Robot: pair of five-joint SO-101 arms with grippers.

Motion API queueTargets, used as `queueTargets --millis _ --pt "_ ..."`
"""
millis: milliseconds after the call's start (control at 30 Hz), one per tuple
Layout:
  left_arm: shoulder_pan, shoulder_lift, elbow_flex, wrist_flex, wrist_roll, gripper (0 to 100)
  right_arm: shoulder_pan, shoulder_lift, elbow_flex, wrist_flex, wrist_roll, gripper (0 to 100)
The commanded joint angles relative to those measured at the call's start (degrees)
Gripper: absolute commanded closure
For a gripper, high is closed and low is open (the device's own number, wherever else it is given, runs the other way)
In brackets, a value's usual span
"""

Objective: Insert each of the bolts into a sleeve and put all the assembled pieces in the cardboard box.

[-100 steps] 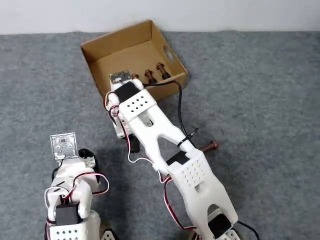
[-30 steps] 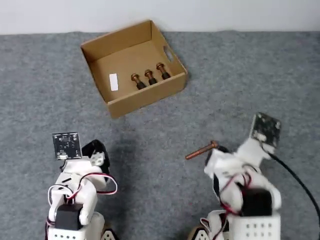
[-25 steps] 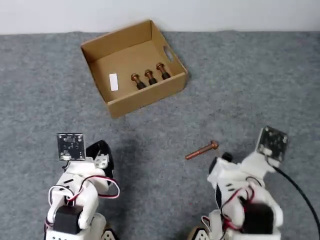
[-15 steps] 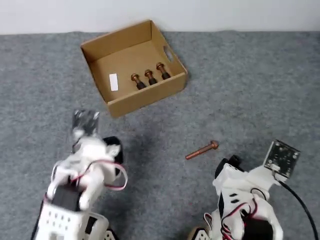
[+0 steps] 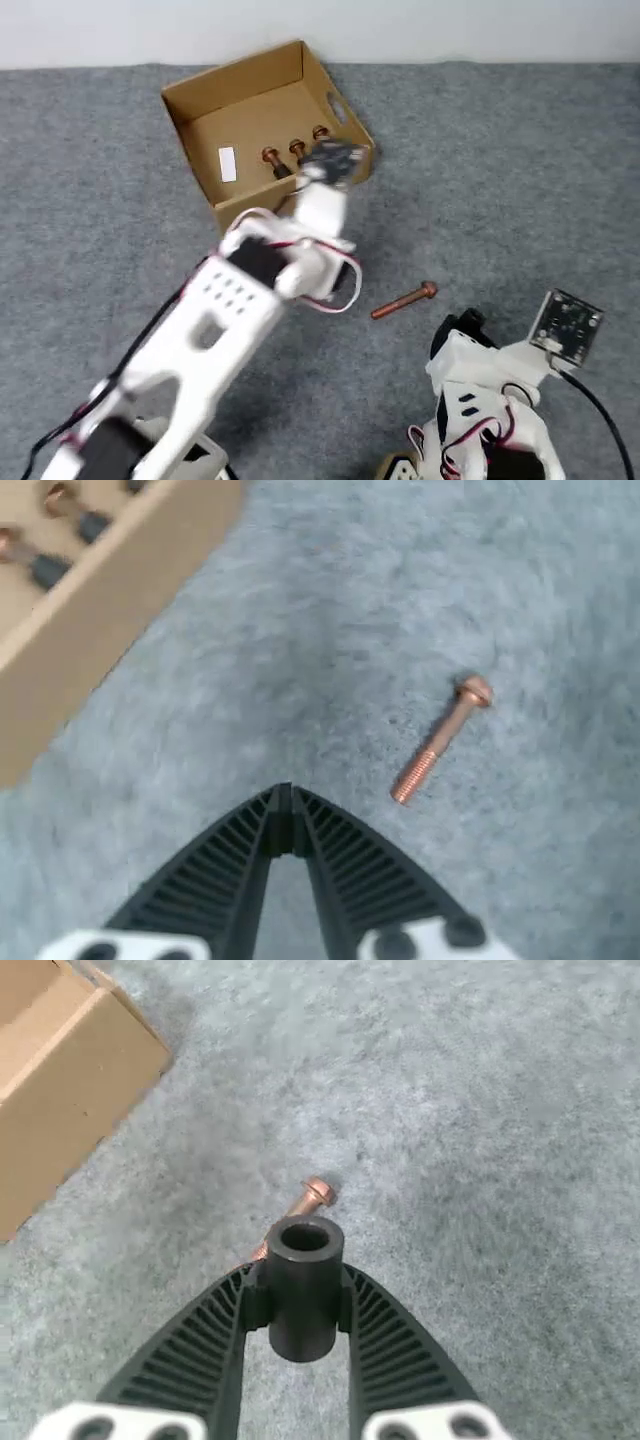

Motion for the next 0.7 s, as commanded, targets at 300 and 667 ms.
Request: queueTargets --millis 300,667 --pt "3.25 29.01 -29.05 -1.14 -18.37 99 11.65 -0.48 -0.26 -0.57 0.88 99.1" --pt "10.99 47.56 -49.36 9.85 -18.64 87 14.81 -0.48 -0.09 -0.57 0.88 99.1"
